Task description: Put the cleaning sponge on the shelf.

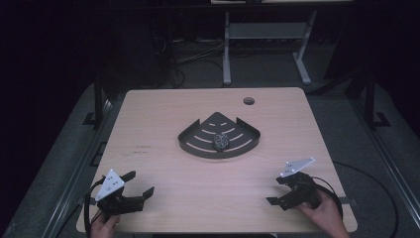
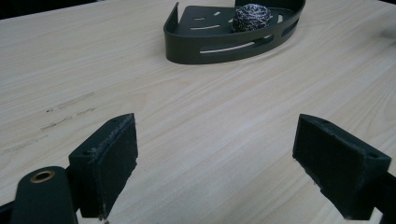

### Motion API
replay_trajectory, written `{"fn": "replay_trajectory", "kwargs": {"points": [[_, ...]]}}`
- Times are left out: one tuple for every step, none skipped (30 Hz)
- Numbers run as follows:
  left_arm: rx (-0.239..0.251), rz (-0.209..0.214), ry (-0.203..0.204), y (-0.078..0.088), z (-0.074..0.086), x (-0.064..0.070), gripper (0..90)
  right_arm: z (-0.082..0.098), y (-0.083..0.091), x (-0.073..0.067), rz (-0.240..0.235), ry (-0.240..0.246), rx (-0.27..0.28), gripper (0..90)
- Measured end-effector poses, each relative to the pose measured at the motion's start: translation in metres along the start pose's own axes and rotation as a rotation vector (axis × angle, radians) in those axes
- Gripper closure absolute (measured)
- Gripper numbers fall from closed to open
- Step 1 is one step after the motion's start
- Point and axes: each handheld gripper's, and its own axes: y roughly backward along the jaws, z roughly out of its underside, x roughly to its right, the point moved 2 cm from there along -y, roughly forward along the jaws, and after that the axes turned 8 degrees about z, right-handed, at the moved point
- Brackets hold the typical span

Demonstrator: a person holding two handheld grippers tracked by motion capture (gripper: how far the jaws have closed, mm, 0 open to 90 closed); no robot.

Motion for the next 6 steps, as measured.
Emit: {"fn": "replay_trajectory", "kwargs": {"points": [[0.000,0.000,0.000,0.0000,0.0000,0.0000,13.3,0.0008,0.0000,-0.0004,0.001,-0.004,0.007,16.7],[0.000,0.001,0.002,-0.0001,0.0001,0.0000,13.3,0.0019,-0.0002,-0.0009,0.001,-0.006,0.012,16.7],[0.000,0.001,0.002,-0.0002,0.0001,0.0000,13.3,0.0033,-0.0007,-0.0011,0.003,-0.003,0.015,16.7],[0.003,0.000,0.003,-0.0004,0.0001,0.0000,13.3,0.0047,-0.0015,-0.0023,0.001,-0.008,0.018,16.7],[0.004,0.002,0.005,-0.0008,0.0002,-0.0003,13.3,0.0063,-0.0027,-0.0032,0.004,-0.006,0.021,16.7],[0.004,0.002,0.005,-0.0008,0.0002,-0.0003,13.3,0.0079,-0.0036,-0.0041,0.005,-0.004,0.022,16.7]]}}
